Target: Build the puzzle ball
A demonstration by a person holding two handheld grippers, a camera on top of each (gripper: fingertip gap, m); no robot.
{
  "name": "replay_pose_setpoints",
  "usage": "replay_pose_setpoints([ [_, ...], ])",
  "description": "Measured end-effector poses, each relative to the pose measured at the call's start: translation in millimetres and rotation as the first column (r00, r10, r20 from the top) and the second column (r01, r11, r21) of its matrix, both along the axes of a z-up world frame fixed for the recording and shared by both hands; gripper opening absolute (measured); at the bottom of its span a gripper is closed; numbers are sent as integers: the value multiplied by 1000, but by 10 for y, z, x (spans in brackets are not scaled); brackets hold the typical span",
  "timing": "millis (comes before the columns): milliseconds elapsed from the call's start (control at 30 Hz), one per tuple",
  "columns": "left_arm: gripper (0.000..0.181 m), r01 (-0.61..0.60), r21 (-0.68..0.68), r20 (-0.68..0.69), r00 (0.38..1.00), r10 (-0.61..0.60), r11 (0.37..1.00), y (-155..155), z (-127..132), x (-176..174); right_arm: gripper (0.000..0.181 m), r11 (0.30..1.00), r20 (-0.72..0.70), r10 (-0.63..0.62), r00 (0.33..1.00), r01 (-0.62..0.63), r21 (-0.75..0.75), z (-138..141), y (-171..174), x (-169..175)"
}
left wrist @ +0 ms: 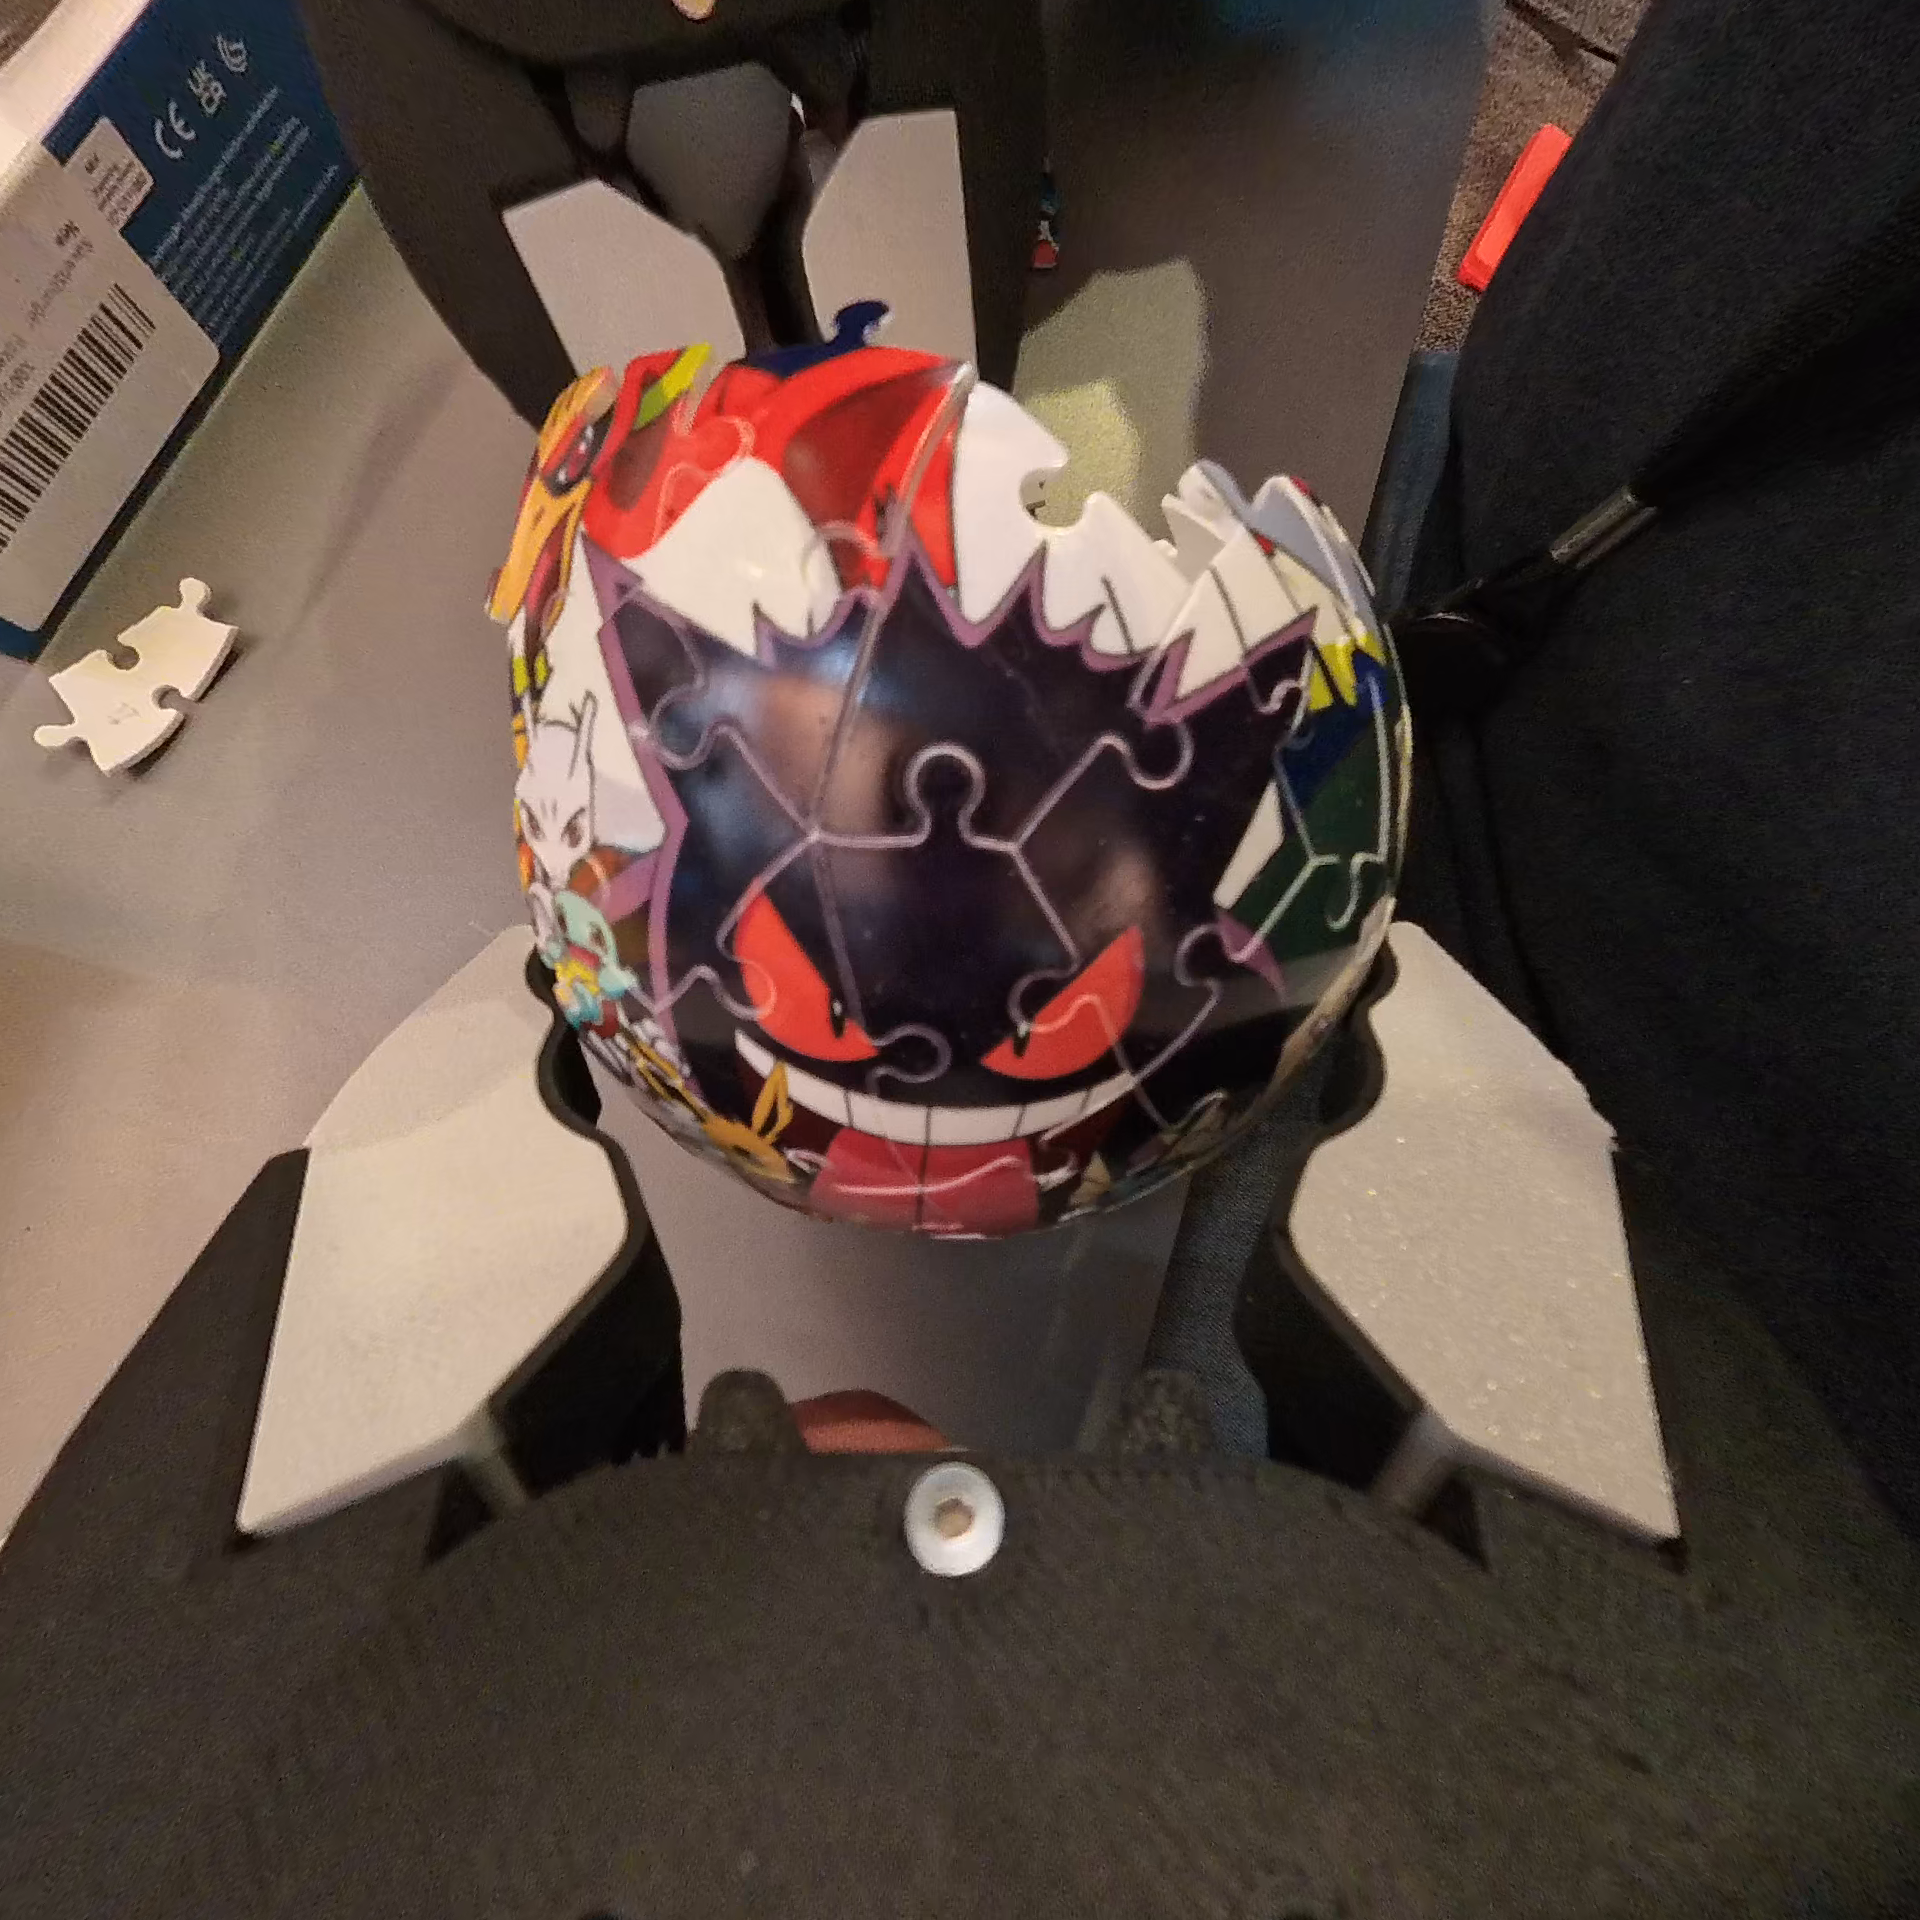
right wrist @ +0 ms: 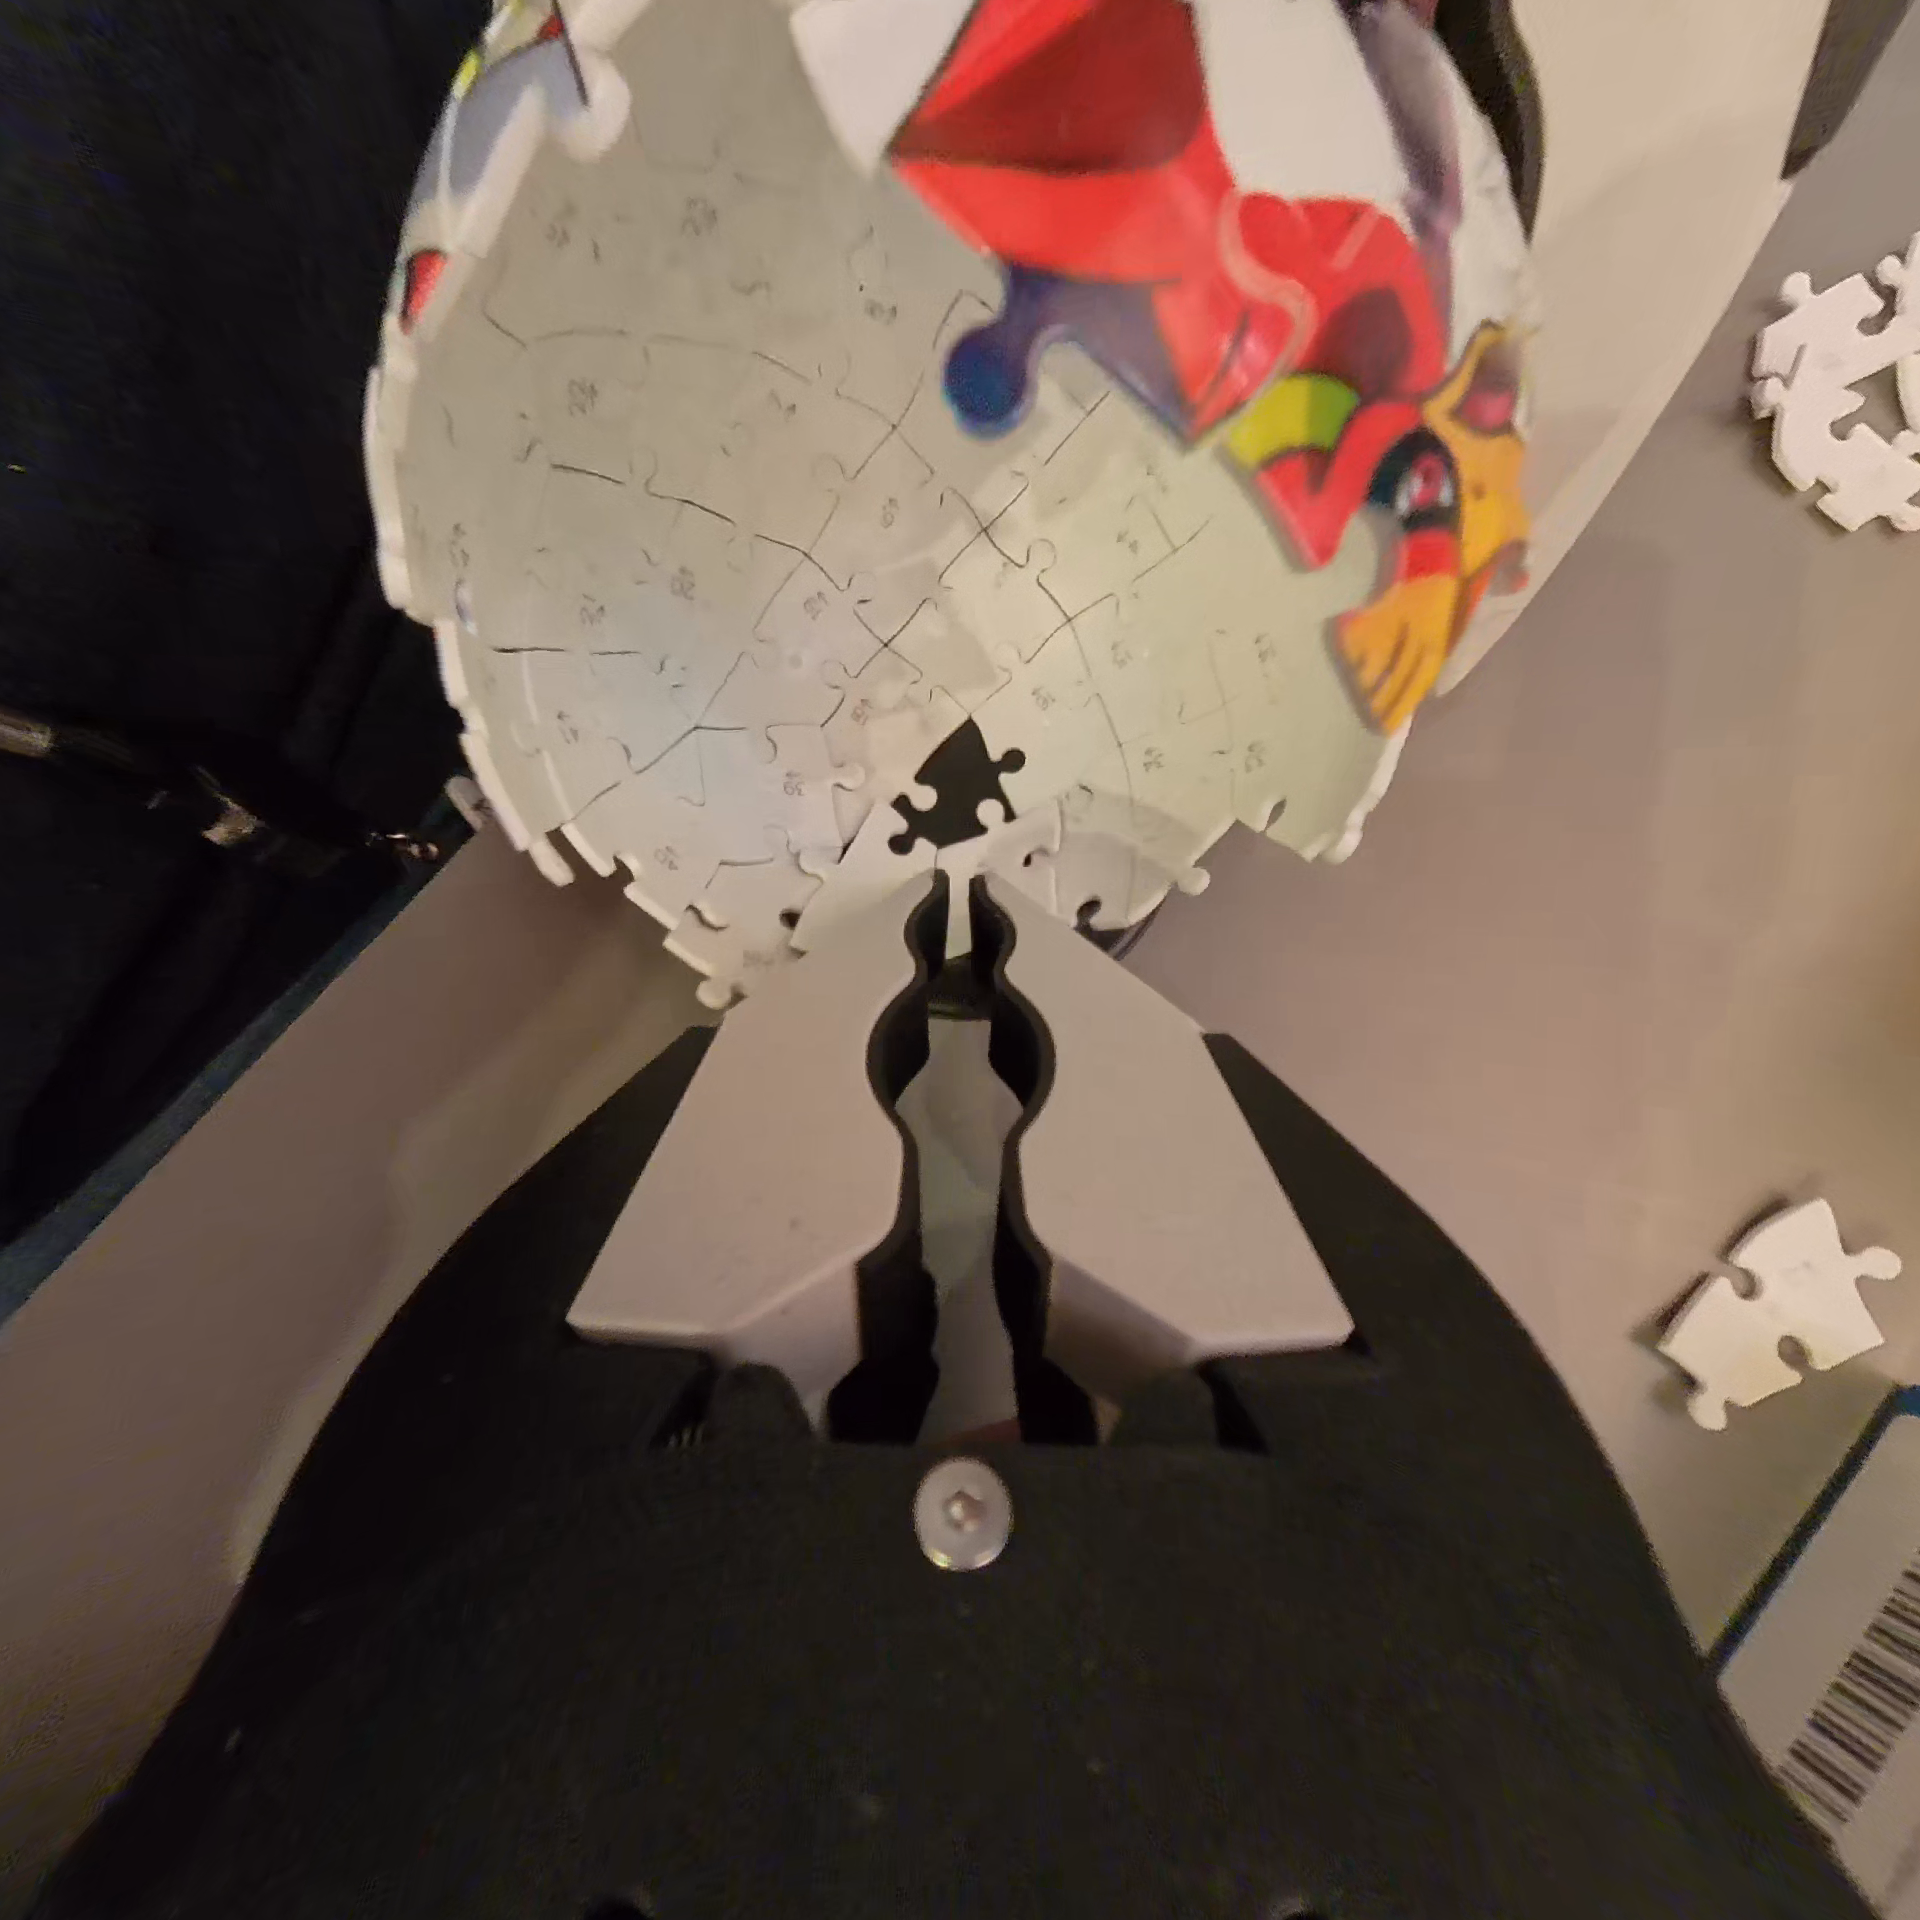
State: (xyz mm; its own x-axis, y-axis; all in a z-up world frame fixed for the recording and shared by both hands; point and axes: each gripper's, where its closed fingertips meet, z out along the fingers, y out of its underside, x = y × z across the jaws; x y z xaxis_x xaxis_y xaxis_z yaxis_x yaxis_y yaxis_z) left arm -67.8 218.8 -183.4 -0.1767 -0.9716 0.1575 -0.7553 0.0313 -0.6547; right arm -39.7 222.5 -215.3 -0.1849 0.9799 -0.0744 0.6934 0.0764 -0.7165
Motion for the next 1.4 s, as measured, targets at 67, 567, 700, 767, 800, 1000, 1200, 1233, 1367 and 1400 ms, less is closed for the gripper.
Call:
replay_pose_setpoints([
  [67,136,1,-1,0,1000,-1,1000,0,0,-2,2,1000,0,-14,1000,14,24,-15,43,-41],
  [567,136,6,-3,3,1000,-6,1000,-1,1,-6,0,998,57,43,997,-45,39,-83,36,-26],
  [700,136,7,-2,2,1000,-7,1000,0,0,-4,0,997,68,45,997,-49,55,-83,43,-15],
  [767,136,8,-3,1,1000,-8,1000,1,0,-2,0,996,78,41,996,-47,75,-80,57,-7],
  [800,136,9,-3,1,1000,-9,1000,1,0,-1,0,996,84,39,996,-46,82,-80,61,-4],
  [1000,136,9,-2,-1,1000,-9,1000,2,-1,0,0,991,101,64,993,-75,111,-59,88,-22],
  [1200,136,11,-4,0,1000,-11,1000,2,-1,5,3,998,25,42,999,-43,50,52,-26,-55],
  [1233,136,12,-3,0,1000,-12,1000,2,-1,5,8,999,20,25,1000,-25,30,56,-44,-51],
  [1367,136,9,-1,-1,1000,-9,1000,1,-1,-4,21,991,19,-121,992,122,-54,80,-52,42],
  [1400,136,9,-1,0,1000,-9,1000,0,-1,-4,21,986,24,-153,988,154,-62,61,-59,69],
])
